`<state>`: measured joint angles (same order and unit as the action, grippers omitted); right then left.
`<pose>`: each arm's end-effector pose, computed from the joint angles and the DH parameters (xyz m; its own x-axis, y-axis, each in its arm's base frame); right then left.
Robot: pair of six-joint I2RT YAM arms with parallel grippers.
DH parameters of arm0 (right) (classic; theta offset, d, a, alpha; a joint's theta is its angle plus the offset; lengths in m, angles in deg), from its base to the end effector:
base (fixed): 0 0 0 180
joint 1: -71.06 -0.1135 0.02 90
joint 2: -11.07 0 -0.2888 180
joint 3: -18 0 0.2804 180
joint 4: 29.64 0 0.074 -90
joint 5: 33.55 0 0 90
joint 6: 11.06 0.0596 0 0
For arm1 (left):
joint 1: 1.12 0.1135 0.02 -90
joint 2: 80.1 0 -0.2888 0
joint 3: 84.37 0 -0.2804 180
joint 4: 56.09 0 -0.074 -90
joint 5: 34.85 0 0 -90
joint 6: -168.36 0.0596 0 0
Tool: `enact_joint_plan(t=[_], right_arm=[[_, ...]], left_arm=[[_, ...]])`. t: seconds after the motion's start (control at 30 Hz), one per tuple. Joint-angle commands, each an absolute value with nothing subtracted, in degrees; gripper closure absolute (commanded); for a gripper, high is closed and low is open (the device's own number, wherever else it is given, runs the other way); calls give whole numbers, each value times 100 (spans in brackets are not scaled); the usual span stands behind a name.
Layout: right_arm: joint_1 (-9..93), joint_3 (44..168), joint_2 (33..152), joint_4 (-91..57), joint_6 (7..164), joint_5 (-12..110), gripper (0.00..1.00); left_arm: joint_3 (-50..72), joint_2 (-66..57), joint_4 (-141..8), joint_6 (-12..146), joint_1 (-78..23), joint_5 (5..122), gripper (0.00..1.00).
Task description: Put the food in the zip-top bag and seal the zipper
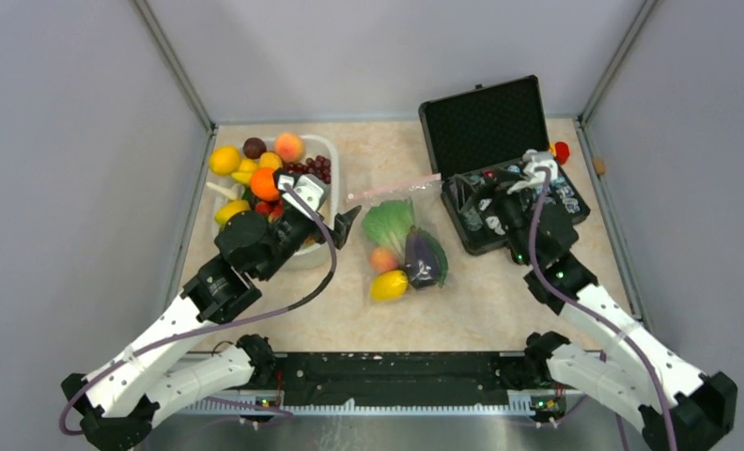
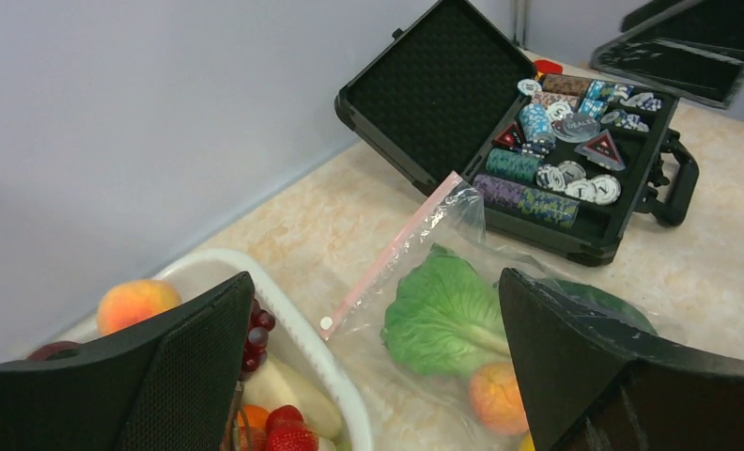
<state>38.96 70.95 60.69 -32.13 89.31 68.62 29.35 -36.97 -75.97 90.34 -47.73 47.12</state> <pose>0.2137 0.1192 0.3632 0.0230 0.2221 -0.9747 -0.3517 0.9145 0.2001 0.1433 -0.1395 0.4288 0.1678 0.1217 -0.9783 0.6020 0.7732 0.1994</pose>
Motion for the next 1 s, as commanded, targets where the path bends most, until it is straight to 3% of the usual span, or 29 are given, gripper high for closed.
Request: enact_joint_plan(t=[0.0, 0.13, 0.2, 0.33, 0.47, 0.6, 0.77, 0.97], right_arm=[[3919, 6756, 5552, -3213, 9333, 7612, 7], [4439, 7525, 5834, -1933, 10042, 7284, 7], [5127, 8007, 6274, -1132, 10635, 6360, 7], [5766, 8286, 6792, -1339, 11183, 4379, 7], [5782, 8380, 6758, -1269, 10868, 4405, 6], [5802, 8415, 6466, -1208, 10324, 4676, 5], [5798, 8763, 6342, -989, 9704, 5008, 3], [5802, 8621, 6042, -678, 10139, 4747, 3]], left_arm=[[2500, -3465, -7461, 8548, -4746, 4243, 1], [1715, -3033, -7979, 7591, -4214, 4185, 1], [1151, -2751, -8492, 7172, -3750, 4554, 1], [302, -2284, -9139, 6626, -2865, 4638, 1], [-66, -1920, -9370, 5501, -703, 6733, 1], [229, -1655, -9543, 4682, 649, 7385, 1], [605, -2008, -10028, 5026, 707, 6046, 1], [1223, -2795, -10165, 5575, 681, 4648, 1]])
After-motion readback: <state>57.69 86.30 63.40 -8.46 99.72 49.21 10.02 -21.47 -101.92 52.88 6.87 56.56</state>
